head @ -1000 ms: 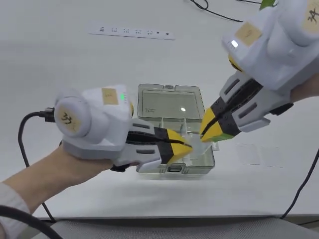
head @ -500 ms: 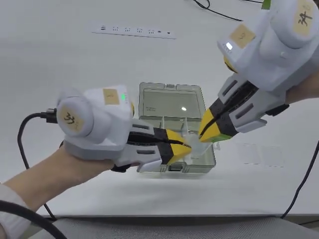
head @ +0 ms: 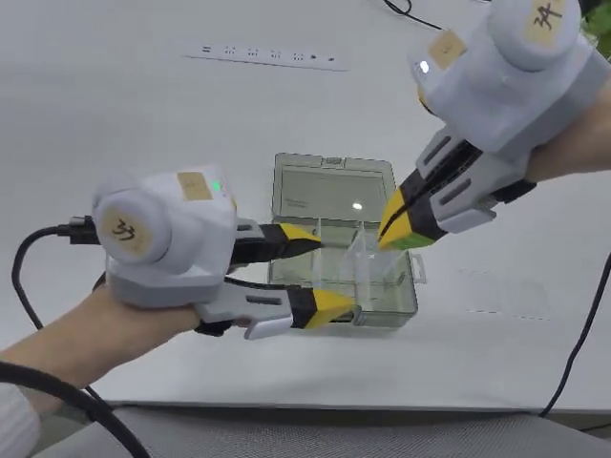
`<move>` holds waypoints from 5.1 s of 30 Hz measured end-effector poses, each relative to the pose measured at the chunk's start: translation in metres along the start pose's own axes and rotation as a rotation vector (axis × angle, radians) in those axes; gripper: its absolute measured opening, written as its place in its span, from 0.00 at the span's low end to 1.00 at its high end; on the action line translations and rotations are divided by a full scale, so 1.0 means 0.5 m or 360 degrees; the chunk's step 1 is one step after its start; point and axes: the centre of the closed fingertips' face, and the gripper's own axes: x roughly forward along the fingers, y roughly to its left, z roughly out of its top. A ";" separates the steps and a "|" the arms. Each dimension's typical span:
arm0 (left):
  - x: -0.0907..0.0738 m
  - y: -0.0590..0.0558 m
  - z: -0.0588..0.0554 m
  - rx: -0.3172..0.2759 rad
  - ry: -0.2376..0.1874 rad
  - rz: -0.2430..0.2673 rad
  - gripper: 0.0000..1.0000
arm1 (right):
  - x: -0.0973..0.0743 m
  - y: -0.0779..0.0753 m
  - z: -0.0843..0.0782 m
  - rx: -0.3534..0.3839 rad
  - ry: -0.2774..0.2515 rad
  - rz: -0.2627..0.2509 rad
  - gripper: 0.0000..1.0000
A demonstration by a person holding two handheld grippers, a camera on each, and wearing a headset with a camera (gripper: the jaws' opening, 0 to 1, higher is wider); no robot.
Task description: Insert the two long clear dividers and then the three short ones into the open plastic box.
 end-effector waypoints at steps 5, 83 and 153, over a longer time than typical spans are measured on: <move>-0.026 0.030 -0.026 -0.0072 0.0027 0.0146 0.68 | 0.013 -0.019 0.009 0.0028 0.0016 -0.0022 0.02; -0.088 0.073 -0.100 -0.0298 0.0036 0.0346 0.87 | 0.159 -0.072 0.056 -0.0023 0.0037 -0.0006 0.02; -0.093 0.073 -0.102 -0.0304 0.0049 0.0356 0.86 | 0.232 -0.075 0.033 -0.0008 0.0177 0.0035 0.02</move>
